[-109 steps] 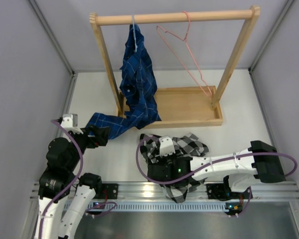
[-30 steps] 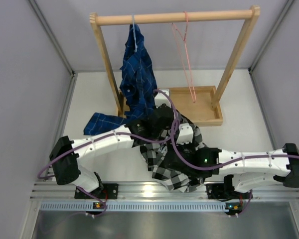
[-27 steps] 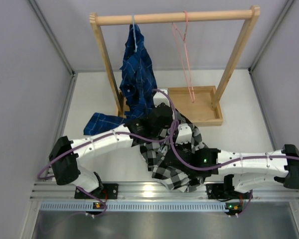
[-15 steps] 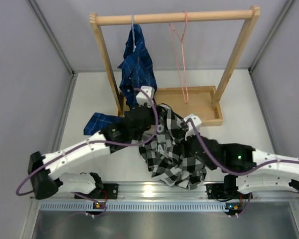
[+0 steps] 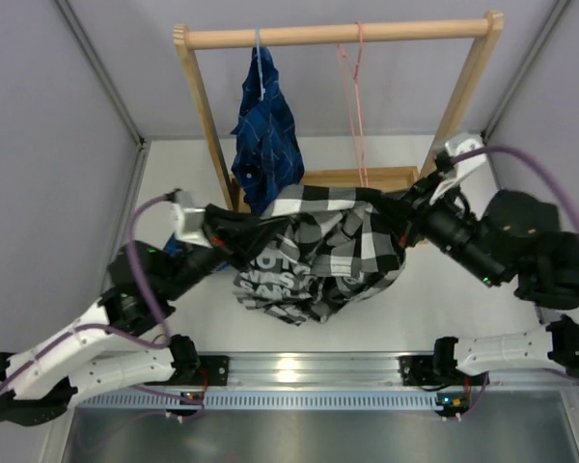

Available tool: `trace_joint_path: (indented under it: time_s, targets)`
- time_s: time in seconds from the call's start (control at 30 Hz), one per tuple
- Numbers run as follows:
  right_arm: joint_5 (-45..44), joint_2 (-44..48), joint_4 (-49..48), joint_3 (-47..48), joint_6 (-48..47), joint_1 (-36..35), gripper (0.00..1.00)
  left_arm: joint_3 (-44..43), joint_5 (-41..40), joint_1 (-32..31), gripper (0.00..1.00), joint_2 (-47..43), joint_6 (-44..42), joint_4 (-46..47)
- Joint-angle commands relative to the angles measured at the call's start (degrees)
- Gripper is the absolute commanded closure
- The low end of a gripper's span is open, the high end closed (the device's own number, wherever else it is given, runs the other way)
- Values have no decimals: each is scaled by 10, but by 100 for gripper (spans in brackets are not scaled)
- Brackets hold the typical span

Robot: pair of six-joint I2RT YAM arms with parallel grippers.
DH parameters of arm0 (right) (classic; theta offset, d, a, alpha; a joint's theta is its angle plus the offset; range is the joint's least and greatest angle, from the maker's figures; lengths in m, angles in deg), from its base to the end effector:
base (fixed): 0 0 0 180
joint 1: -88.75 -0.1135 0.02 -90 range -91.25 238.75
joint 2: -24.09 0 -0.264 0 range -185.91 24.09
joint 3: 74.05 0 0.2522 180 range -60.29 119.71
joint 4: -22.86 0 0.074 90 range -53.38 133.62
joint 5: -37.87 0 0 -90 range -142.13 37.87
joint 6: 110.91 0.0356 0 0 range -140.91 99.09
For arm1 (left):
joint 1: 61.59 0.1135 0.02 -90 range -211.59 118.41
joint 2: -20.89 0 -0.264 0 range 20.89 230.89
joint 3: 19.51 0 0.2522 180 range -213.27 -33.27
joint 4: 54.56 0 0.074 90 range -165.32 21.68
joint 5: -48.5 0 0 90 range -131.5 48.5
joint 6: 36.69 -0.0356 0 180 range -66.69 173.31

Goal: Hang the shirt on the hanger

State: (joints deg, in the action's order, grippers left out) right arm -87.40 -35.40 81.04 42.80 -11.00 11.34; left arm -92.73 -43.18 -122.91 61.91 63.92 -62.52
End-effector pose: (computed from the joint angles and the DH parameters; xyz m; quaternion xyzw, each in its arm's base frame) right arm 0.0473 0.1176 0.5518 -0.2002 0.6825 0.3058 0.6330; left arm 0.0653 -0.1172 0.4662 0.2213 0.4958 -0.4867 0.6843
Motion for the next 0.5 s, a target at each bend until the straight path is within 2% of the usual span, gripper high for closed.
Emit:
trace_joint_path:
  time_s: [0.0, 0.07, 0.1, 0.13, 0.2, 0.3, 0.37, 0.4, 0.43, 0.47]
  targets:
    - [-118, 74, 95, -136, 86, 45, 100, 90, 0, 2, 100, 86, 77, -13]
    - [-93, 103, 95, -219, 127, 92, 100, 160, -44, -5, 100, 121, 132, 14]
    - [-71, 105, 95, -294, 155, 109, 100, 182, -65, -5, 100, 128, 155, 23]
    - [-27, 102, 90, -327, 164, 148, 100, 202, -113, -6, 100, 137, 202, 28]
    - [0, 81, 79, -409, 177, 189, 100, 237, -153, -5, 100, 172, 239, 20]
    - [69, 78, 24, -478, 152, 331, 100, 230, -222, -5, 100, 217, 308, -40]
    - [147, 90, -23, -497, 138, 378, 95, 220, -231, -5, 100, 235, 312, -55]
    - [176, 96, -38, -507, 124, 392, 89, 218, -225, -5, 100, 246, 309, -55]
    - [229, 100, -53, -511, 115, 403, 67, 209, -220, -5, 100, 251, 302, -55]
    - [252, 110, -66, -512, 103, 403, 54, 205, -213, -5, 100, 255, 297, -55]
